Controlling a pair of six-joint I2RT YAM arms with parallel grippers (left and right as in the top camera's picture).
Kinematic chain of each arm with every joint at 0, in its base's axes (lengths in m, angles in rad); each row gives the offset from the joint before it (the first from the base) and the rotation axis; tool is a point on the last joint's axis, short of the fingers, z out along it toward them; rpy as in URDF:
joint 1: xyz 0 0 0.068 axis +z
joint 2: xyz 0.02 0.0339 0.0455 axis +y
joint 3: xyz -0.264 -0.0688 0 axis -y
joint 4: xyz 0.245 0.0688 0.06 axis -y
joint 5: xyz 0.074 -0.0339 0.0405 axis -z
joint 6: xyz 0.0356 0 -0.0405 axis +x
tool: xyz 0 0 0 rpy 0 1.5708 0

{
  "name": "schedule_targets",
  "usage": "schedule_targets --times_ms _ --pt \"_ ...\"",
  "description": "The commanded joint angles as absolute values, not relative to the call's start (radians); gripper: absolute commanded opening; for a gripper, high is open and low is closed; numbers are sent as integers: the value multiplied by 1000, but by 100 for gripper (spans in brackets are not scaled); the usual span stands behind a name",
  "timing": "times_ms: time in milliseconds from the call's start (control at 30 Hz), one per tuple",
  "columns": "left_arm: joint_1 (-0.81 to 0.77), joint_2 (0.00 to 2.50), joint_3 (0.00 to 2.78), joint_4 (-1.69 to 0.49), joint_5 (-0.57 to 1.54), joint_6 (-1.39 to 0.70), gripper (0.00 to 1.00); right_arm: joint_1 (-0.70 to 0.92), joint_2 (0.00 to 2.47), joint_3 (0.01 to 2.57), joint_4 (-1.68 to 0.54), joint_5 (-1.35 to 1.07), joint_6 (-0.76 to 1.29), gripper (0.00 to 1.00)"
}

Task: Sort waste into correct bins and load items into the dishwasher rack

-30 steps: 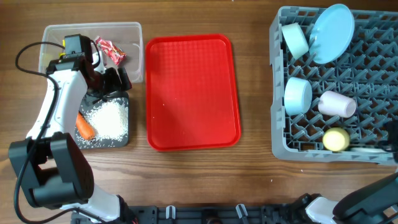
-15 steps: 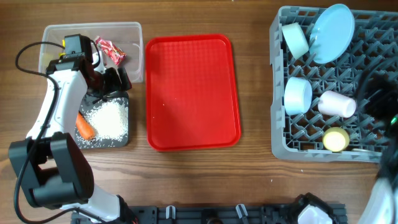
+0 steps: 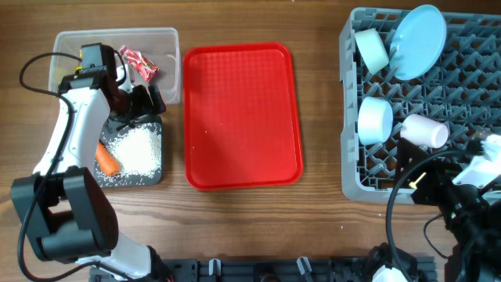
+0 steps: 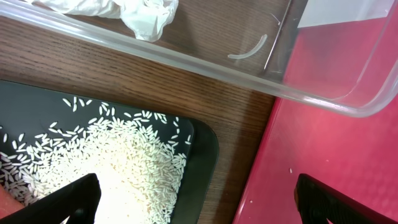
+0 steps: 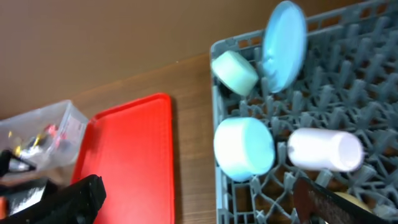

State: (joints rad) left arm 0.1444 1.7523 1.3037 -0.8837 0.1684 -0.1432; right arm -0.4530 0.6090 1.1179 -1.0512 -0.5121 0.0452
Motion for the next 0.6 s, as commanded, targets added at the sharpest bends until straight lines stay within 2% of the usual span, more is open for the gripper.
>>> schedule_targets --times_ms 0,167,267,433,567 --pt "147 1747 1295 -884 163 -142 100 -332 592 1068 -999 -494 38 100" --pt "147 1747 1295 -884 163 -142 100 -79 513 869 -596 -358 51 100" --pt "147 1747 1295 -884 163 -142 100 3 330 650 -372 -254 52 100" --pt "147 1747 1295 -884 163 -142 100 2 93 400 -284 -197 52 100" --pt "147 1747 1295 -884 163 -142 100 2 2 292 -277 -171 52 100"
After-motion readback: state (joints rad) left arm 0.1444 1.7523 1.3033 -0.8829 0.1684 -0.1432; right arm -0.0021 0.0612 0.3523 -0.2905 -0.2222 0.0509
